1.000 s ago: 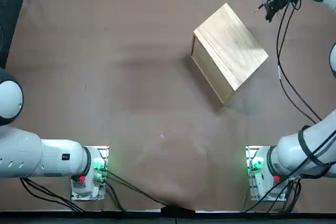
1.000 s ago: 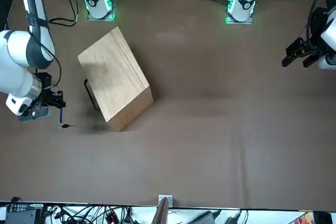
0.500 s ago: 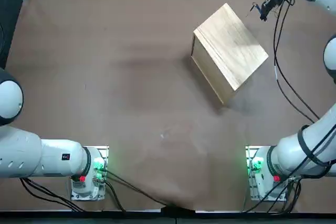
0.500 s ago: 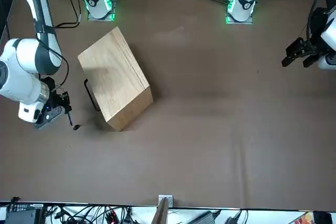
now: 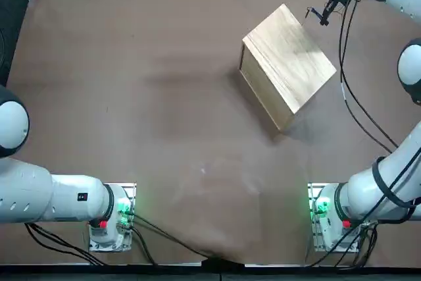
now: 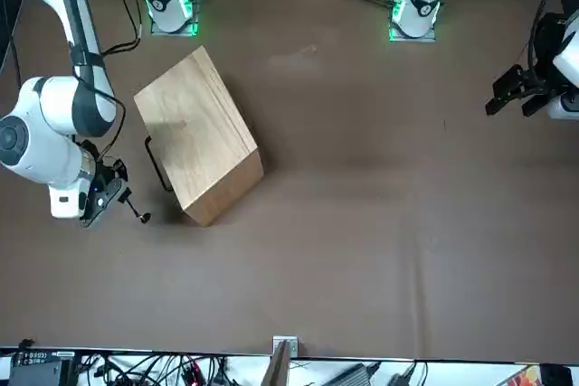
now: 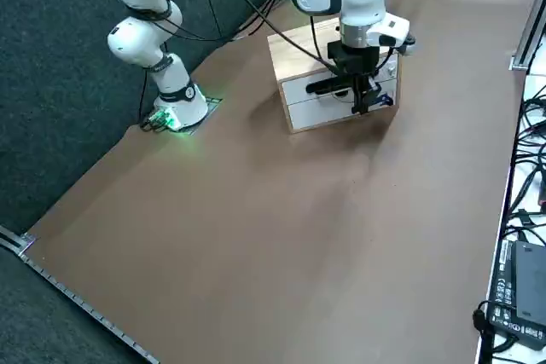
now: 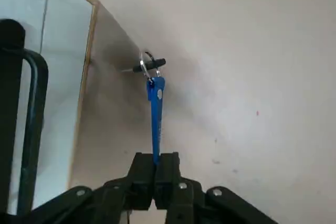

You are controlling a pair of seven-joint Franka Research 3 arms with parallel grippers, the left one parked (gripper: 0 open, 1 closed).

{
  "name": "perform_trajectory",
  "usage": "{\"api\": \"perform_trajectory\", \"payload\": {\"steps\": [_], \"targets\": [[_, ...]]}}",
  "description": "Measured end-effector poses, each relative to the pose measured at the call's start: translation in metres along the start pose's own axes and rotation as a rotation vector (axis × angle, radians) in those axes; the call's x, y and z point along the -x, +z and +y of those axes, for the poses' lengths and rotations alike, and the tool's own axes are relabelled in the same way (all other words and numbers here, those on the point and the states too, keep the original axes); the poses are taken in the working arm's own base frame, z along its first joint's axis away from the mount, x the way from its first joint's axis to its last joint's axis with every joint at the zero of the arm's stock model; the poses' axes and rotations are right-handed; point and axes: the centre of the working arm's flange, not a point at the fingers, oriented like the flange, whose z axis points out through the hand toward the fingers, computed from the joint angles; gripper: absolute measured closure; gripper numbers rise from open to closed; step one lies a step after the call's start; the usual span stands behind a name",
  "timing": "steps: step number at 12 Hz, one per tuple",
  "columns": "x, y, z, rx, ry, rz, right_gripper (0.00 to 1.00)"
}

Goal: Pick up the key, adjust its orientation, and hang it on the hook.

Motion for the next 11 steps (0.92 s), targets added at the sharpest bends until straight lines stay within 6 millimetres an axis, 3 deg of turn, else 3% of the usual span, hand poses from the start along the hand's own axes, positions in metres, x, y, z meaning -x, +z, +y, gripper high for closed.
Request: {"api": "perform_trajectory", "payload": {"steps": [4, 11], "targets": [[-0.015, 0.001, 0.005, 0.012, -0.165, 0.011, 0.96], [-0.043, 0.014, -0.016, 0.000, -0.407, 0.002, 0.96]]}}
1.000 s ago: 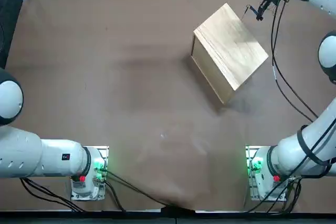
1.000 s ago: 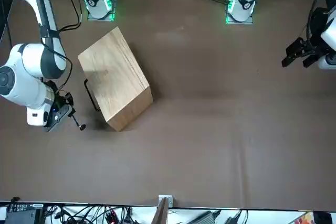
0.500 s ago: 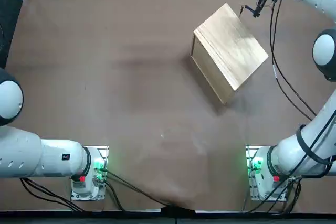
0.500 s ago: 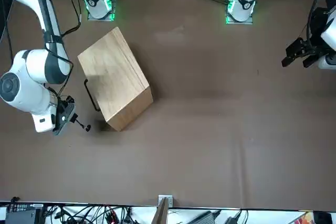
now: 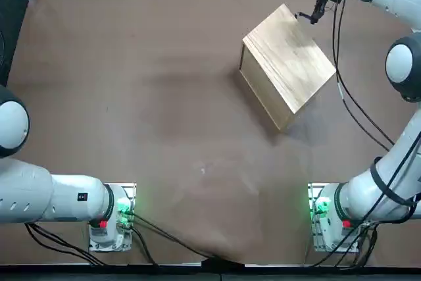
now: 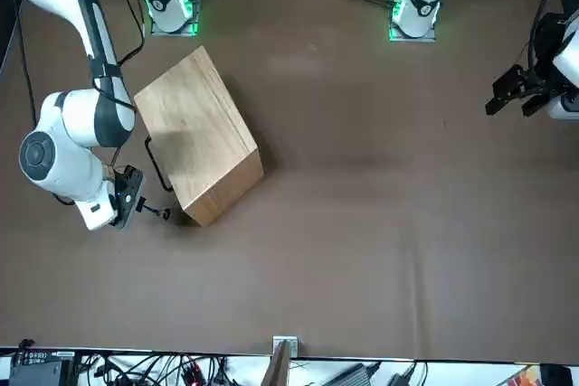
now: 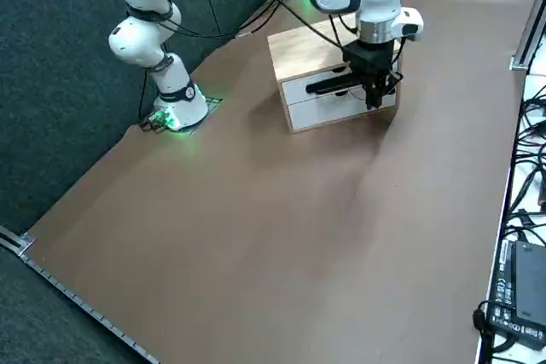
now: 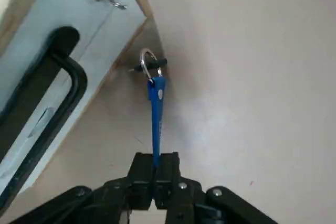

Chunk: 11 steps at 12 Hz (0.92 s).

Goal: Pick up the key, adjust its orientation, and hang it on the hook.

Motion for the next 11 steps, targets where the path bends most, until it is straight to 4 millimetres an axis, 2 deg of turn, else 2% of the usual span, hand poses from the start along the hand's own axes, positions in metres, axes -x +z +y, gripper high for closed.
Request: {"api": "perform_trajectory", "payload": {"steps": [5, 11], "targets": [[-0.012, 0.005, -0.003, -0.001, -0.109, 0.000, 0.96], [-0.023, 0.004, 0.013, 0.026, -0.116, 0.012, 0.96]]}}
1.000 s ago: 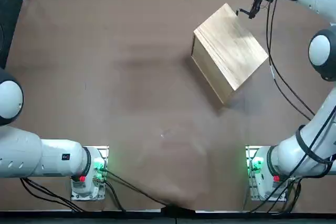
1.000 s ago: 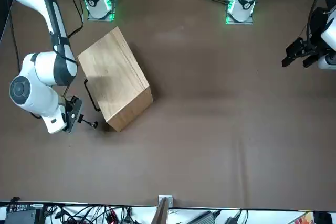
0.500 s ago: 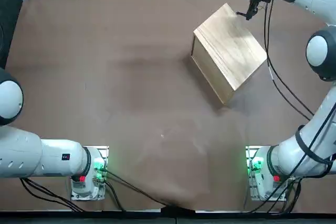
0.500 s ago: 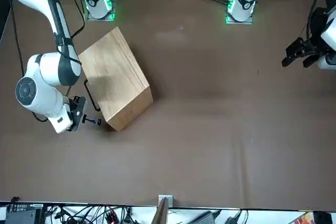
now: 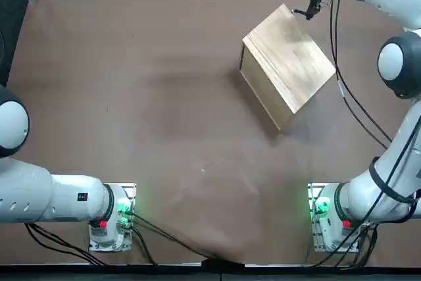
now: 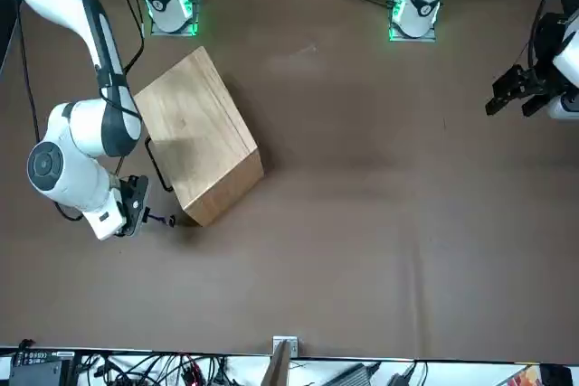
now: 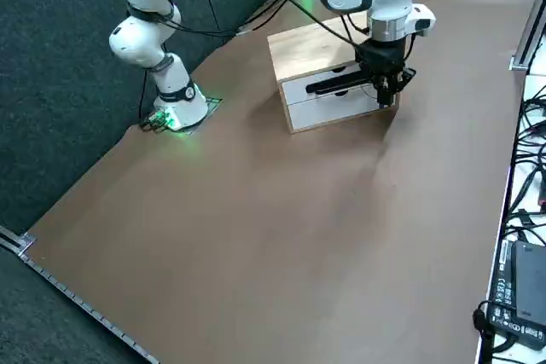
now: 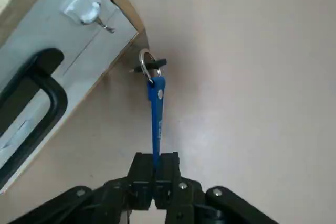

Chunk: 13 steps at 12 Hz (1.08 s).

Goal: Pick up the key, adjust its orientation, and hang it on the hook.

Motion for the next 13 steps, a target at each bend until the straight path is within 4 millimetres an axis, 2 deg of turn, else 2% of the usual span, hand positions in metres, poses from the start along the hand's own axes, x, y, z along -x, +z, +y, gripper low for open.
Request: {"api": "perform_trajectory", "payload": {"steps": [13], "targets": [[-0.026, 0.008, -0.006, -0.012, -0.037, -0.002, 0.96]]}}
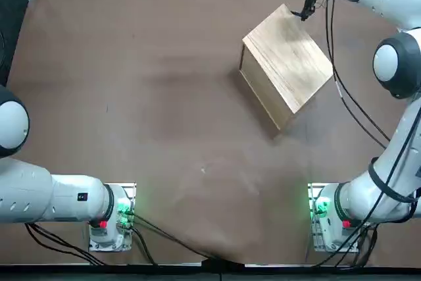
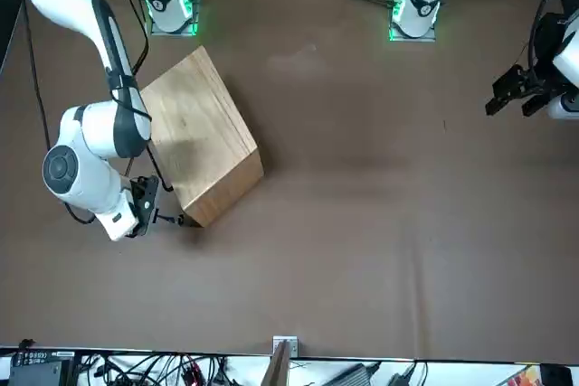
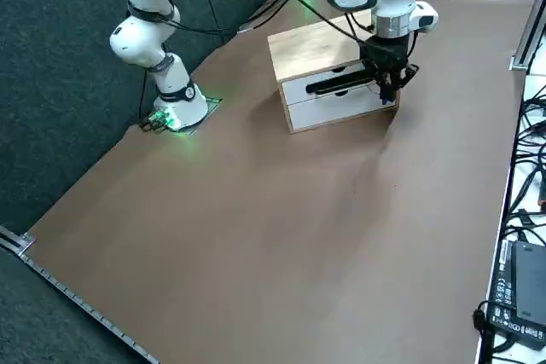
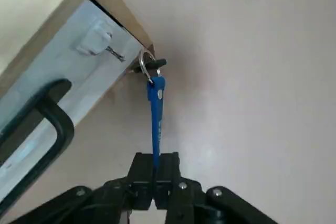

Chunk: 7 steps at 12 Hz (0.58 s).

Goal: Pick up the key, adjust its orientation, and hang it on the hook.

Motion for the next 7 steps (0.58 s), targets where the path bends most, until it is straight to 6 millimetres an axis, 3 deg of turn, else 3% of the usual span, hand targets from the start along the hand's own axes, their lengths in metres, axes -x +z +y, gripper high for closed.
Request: {"api": "perform_trajectory", "payload": {"steps": [7], "targets": [[-0.0066, 0.0047, -0.0044, -0.020, -0.005, -0.006, 0.96]]}}
